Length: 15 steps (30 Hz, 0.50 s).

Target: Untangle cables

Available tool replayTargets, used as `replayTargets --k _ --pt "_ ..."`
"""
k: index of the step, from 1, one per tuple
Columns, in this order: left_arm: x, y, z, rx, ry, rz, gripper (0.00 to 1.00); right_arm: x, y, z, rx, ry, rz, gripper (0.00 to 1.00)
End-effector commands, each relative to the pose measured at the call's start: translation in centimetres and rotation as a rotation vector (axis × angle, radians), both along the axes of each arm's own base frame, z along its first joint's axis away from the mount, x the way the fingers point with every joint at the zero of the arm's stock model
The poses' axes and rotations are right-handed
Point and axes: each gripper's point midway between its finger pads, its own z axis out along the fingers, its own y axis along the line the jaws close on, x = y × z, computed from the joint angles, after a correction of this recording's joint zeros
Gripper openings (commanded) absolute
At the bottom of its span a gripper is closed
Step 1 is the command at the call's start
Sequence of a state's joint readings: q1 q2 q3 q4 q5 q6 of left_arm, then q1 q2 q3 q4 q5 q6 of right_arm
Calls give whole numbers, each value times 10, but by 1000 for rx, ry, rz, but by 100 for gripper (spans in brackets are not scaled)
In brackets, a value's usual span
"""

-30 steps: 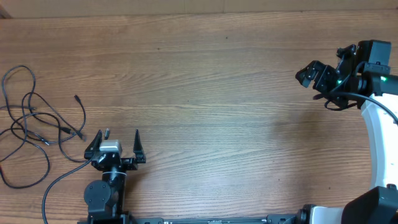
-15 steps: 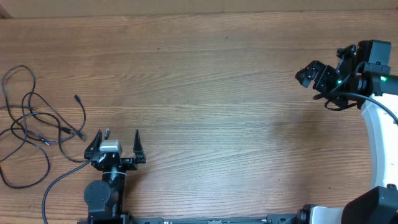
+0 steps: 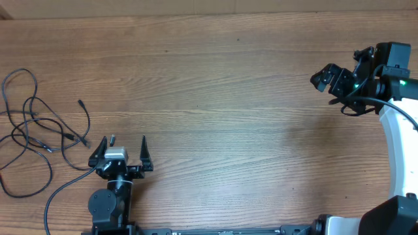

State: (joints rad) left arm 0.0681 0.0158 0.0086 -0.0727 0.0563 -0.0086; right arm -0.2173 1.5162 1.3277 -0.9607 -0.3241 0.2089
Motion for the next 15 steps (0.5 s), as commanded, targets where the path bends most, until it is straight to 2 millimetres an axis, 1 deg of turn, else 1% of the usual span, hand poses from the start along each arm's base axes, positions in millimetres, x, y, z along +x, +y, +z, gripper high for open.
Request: replayTargets --k 1,4,7,11,12,15 --pt "0 2 0 -16 -5 13 99 4 -5 8 -14 -24 -10 100" --pt "0 2 0 -16 -5 13 100 2 -4 17 -20 -49 -10 100" --pt "0 2 0 -16 -5 13 100 2 -4 36 -34 -116 -10 100" --pt "0 2 0 -15 -5 13 100 6 -2 74 -66 -261 -1 100" --pt "0 2 0 -16 -5 13 99 9 0 90 -79 -328 4 100" --pt "0 2 0 -15 -5 13 99 12 6 122 -105 -469 21 100"
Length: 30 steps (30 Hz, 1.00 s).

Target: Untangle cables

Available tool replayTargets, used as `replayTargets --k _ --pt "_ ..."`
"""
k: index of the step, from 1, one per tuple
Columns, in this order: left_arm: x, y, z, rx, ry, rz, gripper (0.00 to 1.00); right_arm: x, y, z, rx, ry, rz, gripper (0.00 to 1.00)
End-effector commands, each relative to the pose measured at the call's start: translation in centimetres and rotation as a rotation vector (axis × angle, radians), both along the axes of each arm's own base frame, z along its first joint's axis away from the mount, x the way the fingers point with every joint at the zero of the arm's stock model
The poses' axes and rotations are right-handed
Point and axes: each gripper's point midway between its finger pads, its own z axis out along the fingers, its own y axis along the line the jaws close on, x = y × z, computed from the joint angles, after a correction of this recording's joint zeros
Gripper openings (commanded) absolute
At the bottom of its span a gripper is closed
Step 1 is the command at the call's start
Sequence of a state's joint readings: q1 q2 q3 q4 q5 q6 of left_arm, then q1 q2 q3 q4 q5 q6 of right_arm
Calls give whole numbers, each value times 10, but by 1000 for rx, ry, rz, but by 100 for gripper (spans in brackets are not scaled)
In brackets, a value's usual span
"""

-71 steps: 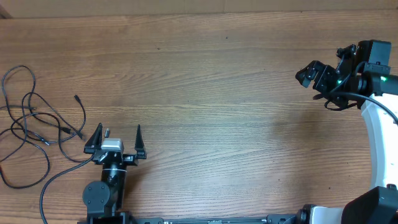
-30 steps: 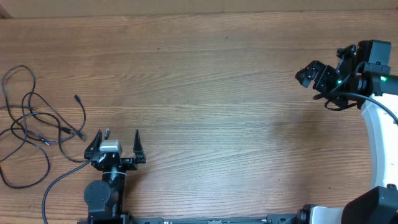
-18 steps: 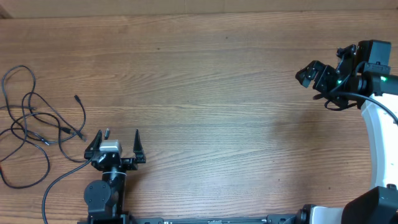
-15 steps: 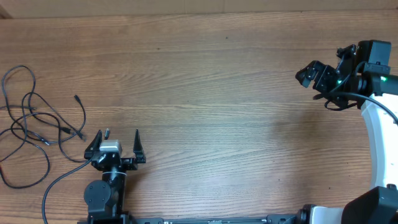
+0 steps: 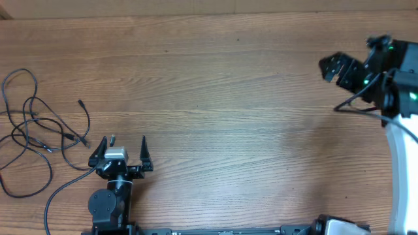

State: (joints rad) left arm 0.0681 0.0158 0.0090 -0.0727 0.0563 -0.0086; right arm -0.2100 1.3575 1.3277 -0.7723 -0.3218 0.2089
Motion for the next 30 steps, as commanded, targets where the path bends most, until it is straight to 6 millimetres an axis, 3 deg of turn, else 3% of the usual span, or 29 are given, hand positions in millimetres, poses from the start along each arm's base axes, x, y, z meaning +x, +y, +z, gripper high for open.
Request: replayTargets --k 1,5,11,20,24,30 --pt "0 2 0 -15 -5 13 100 -6 11 50 -42 -185 24 100" --pt "0 2 0 -16 -5 13 99 -14 20 78 -74 -374 42 100" --pt "0 2 0 -16 -5 13 100 -37 24 77 -110 -607 37 100" --pt "0 2 0 -16 -5 13 100 -90 22 43 -71 -948 -55 100" --pt "0 2 0 -15 -5 13 100 -110 18 15 -33 -984 -113 100" --pt "0 2 0 -16 -5 13 100 -124 16 -21 -33 -963 -139 100"
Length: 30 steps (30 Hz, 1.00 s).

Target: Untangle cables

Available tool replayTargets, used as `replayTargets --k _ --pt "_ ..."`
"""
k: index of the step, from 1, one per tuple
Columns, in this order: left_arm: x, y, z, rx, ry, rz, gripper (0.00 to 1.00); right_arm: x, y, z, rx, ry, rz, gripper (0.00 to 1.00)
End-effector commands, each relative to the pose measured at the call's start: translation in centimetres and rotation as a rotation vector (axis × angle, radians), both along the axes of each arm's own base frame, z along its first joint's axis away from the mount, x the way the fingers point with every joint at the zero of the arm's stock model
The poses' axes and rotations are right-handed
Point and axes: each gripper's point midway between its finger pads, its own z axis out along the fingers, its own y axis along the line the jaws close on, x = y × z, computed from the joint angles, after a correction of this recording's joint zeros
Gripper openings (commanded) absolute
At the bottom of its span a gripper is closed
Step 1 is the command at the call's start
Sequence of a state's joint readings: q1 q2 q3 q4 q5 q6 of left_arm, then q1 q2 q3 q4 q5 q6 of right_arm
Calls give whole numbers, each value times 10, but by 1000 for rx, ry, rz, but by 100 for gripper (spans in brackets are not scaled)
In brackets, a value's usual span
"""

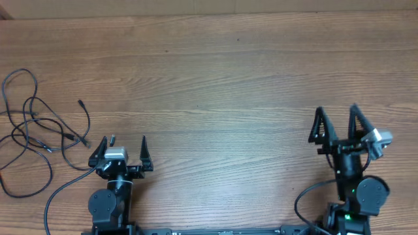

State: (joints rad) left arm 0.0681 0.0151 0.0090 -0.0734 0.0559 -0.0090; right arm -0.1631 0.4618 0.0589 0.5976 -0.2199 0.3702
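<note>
A tangle of thin black cables (36, 134) lies on the wooden table at the far left, its loops crossing one another and one strand running down toward the front edge. My left gripper (123, 145) stands open just right of the tangle, holding nothing and touching no cable. Near the front right of the table my right gripper (337, 119) also stands open and empty, fingers pointing toward the back, far from the cables.
The wooden table (215, 85) fills the view. Both arm bases sit at the front edge, the left base (108, 205) and the right base (356, 202), with the right arm's own black cable curling beside it.
My right arm has moved from raised at the far right edge down to a folded pose at the front right, gripper open. The left arm and the cables have not moved.
At first my right arm was raised at the right edge, its gripper over the table's far right. Then it sat slightly farther right and back. Now it rests folded at the front right. The cable tangle and my left gripper stayed unchanged throughout.
</note>
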Motion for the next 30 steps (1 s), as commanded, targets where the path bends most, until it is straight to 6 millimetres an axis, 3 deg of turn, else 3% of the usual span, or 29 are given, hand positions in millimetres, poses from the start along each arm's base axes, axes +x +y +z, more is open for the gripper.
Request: replayTargets --k 1,21,30 --pt "0 2 0 -15 -5 12 100 -7 -5 -13 33 1 -33 100" --pt "0 2 0 -15 -5 12 99 -18 -13 -99 83 351 -115 100" --pt "0 2 0 -15 -5 12 99 -21 -13 -89 75 309 -118 100"
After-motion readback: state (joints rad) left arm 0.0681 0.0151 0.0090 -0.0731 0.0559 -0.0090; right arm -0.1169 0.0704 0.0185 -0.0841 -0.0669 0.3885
